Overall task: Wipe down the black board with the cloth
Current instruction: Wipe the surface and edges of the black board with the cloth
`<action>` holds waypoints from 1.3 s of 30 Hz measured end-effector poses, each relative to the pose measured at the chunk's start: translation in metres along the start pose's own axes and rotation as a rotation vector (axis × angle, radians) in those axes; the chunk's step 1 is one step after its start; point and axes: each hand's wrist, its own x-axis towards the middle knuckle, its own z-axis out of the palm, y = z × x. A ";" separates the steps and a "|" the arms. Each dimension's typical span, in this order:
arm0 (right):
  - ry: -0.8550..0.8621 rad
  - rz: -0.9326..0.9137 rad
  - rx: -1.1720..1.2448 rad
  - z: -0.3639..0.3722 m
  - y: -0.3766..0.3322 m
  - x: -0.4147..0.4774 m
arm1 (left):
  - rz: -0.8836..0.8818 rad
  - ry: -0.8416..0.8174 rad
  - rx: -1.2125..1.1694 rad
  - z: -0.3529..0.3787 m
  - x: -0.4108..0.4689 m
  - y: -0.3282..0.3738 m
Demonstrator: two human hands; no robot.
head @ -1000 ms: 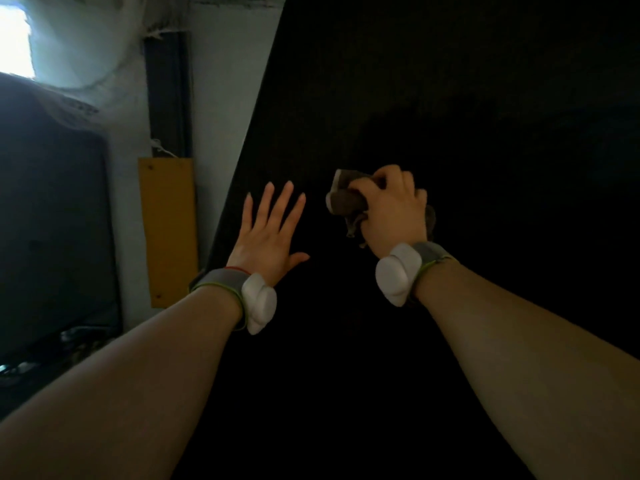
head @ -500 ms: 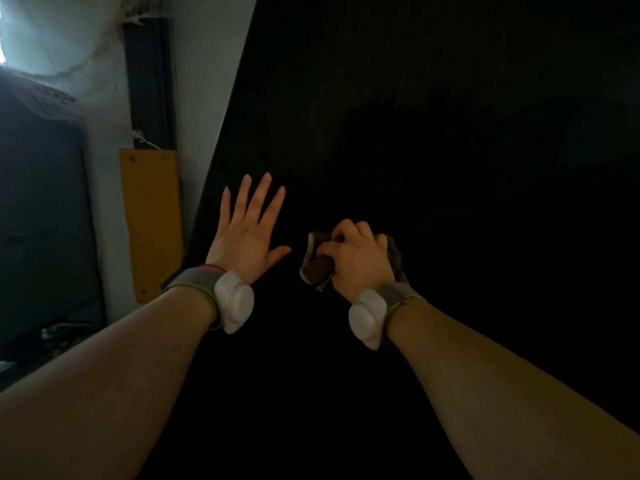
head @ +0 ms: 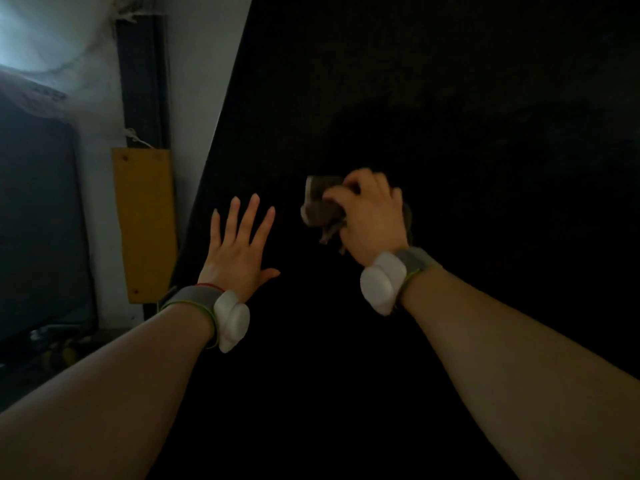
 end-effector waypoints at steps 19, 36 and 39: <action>-0.305 -0.085 0.001 0.071 -0.006 -0.046 | 0.019 -0.013 -0.009 -0.014 -0.011 0.009; -0.026 0.164 -0.006 0.022 0.004 0.010 | 0.020 -0.070 0.025 0.010 -0.032 0.007; -0.042 0.154 -0.014 0.040 0.002 0.003 | 0.011 -0.059 0.025 0.013 -0.032 0.007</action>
